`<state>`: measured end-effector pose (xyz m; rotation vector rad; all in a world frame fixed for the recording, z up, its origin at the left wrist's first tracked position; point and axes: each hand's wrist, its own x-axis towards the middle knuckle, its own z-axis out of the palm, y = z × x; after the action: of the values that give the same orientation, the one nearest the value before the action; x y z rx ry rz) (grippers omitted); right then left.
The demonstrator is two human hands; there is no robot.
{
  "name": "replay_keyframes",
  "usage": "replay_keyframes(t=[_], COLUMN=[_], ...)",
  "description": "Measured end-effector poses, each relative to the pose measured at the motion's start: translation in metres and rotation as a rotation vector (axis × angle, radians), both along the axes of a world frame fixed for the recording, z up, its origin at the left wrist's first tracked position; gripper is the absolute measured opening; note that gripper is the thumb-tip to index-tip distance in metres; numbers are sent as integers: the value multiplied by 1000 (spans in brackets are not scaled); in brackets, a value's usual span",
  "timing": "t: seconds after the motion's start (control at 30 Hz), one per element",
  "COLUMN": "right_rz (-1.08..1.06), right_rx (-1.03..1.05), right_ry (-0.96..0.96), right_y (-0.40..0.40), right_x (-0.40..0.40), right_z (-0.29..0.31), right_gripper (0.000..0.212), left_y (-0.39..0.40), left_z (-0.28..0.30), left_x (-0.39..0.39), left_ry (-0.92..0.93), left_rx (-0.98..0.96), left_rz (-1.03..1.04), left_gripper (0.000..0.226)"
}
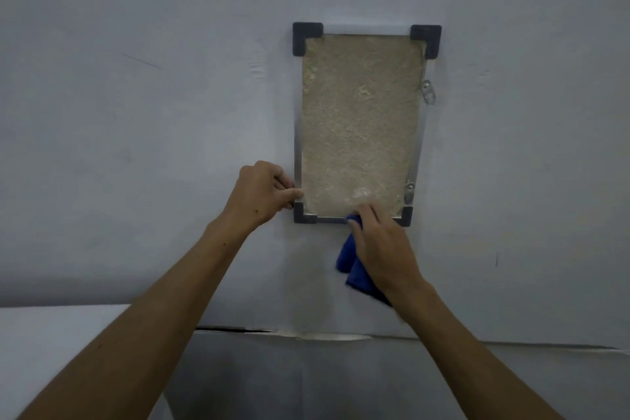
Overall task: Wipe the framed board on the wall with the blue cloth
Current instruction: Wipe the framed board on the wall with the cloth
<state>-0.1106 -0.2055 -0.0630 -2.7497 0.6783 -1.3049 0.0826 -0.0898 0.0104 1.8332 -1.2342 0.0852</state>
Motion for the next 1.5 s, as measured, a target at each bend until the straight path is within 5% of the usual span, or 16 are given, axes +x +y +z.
replay_keyframes(t=[0.33,0.53,1.5], right_rz=[106,117,181], right_rx=[-59,-99,-165], right_ry=[-10,93,2], right_y=[33,19,21], right_x=[61,33,55], right_z=[21,-5,29], right_gripper=[10,9,8], left_y=[3,3,7], left_z=[7,6,7], left_x=[-1,1,8], left_ry=[64,99,248], left_rx=[28,26,60], left_rz=[-42,-43,-105], left_gripper=[15,14,11])
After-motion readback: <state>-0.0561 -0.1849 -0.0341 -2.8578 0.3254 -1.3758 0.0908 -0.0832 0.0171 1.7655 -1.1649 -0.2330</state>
